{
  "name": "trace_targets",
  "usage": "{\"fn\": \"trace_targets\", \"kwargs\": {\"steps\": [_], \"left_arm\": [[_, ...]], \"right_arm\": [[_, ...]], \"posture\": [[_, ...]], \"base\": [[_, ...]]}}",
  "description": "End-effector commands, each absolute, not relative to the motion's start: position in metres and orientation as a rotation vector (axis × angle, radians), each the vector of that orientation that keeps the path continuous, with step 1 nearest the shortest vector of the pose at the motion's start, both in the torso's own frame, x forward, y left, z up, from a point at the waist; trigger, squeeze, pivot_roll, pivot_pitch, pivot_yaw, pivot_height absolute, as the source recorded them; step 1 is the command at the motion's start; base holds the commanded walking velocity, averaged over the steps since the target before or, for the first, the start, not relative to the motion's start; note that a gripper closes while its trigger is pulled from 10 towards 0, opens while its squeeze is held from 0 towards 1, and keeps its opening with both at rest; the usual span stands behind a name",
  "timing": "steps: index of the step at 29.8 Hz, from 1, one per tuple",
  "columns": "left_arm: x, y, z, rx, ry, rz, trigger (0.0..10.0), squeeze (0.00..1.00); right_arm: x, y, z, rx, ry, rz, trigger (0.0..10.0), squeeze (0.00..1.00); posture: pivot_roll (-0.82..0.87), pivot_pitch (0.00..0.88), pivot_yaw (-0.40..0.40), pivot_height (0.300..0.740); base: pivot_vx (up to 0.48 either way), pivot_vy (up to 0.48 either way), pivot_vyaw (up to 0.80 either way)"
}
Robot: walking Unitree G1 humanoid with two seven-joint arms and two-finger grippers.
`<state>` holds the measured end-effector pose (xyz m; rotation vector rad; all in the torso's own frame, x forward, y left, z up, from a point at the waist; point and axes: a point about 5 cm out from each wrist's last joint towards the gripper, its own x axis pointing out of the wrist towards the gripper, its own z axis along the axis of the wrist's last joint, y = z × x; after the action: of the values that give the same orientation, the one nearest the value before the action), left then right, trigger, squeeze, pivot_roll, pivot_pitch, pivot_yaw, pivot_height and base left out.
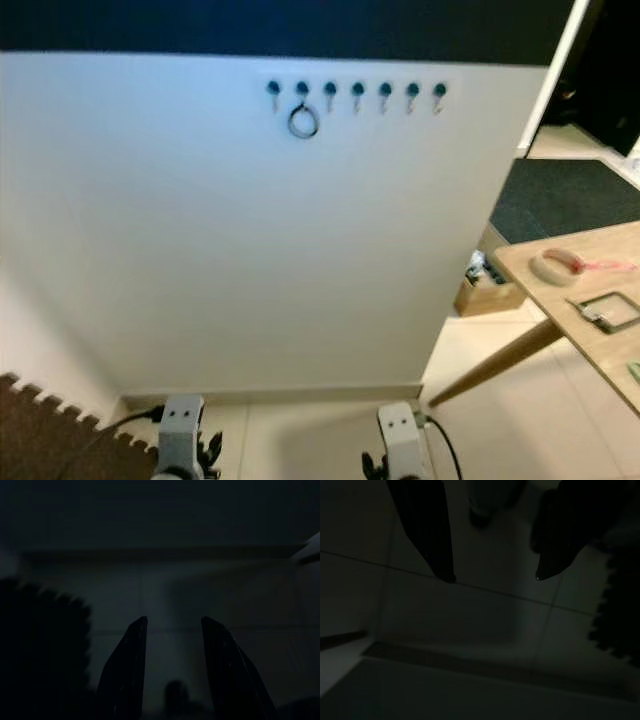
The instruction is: Hang keys on a hook
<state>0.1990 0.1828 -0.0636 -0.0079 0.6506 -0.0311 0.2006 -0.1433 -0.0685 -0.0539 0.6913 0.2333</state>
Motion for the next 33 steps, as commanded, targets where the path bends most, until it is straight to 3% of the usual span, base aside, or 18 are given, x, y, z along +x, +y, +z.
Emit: {"fn": "trace_targets", "kwargs": {"steps": [1,17,25,33], "left_arm": [[0.1979,0.1848,-0.0635,0.026,0.652,-0.058,10.0,0.0],[0.2008,0.1804,-0.0614,0.056,0.633,-0.097,10.0,0.0],[0.2022,0.1779,-0.0605,0.089,0.626,-0.13,10.0,0.0],[0.2022,0.183,-0.0607,0.063,0.632,-0.073,10.0,0.0]], "right_arm": [[0.1951,-0.1482,-0.0717,-0.053,0.711,0.215,10.0,0.0],[0.197,-0.1486,-0.0709,-0.056,0.709,0.214,10.0,0.0],[0.1959,-0.1486,-0.0714,-0.056,0.711,0.214,10.0,0.0],[0.1978,-0.1474,-0.0703,-0.056,0.705,0.219,10.0,0.0]], "posture": [[0.05,0.035,0.03,0.74],[0.05,0.03,0.028,0.74],[0.06,0.031,0.028,0.74],[0.06,0.028,0.024,0.74]], "base": [[0.0,0.0,0.0],[0.0,0.0,0.0],[0.0,-0.433,0.0],[0.0,0.0,0.0]]}}
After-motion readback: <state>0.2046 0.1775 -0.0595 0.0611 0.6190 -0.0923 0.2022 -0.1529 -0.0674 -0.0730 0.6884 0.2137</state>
